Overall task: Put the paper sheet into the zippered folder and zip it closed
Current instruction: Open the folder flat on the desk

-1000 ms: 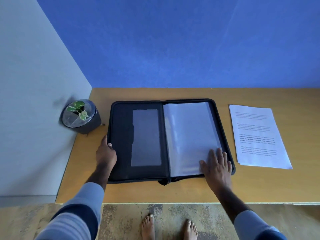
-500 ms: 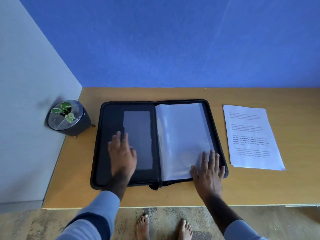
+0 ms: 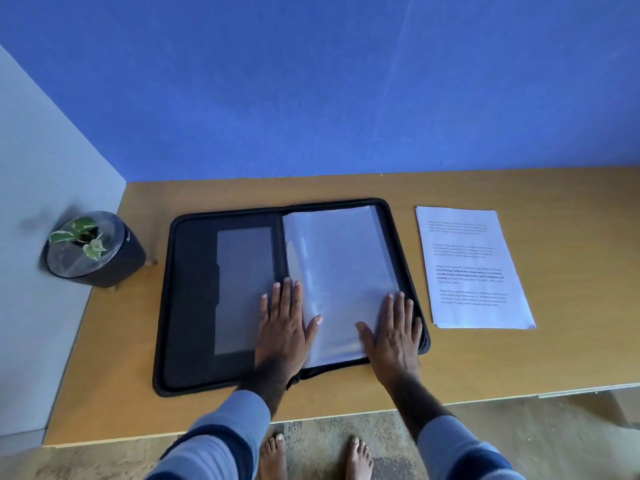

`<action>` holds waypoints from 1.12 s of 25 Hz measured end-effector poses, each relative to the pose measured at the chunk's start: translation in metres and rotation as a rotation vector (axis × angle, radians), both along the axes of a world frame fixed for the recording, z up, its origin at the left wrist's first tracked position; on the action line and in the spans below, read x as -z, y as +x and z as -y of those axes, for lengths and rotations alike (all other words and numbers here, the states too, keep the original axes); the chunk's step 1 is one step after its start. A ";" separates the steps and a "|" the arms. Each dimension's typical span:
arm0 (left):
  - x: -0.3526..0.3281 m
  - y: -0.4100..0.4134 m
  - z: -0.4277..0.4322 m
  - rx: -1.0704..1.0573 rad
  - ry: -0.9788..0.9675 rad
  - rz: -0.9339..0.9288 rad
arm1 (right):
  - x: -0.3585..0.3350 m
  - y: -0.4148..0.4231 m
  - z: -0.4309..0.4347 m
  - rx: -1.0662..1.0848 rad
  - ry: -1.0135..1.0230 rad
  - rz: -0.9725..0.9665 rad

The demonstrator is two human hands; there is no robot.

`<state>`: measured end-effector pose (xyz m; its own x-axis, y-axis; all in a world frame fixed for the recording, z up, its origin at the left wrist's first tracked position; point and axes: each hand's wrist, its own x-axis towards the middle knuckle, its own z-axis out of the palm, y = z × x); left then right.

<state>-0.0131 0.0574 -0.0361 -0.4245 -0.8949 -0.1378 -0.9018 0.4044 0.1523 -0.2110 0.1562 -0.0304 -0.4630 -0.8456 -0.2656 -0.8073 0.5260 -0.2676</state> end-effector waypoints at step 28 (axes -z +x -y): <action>0.009 -0.025 -0.010 0.173 -0.029 0.088 | -0.023 -0.039 -0.037 -0.317 0.033 -0.111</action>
<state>-0.0382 0.0676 -0.0448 -0.5596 -0.8139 -0.1565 -0.8280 0.5573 0.0621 -0.2501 0.1931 -0.0079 -0.2060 -0.9439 -0.2581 -0.9552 0.2512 -0.1563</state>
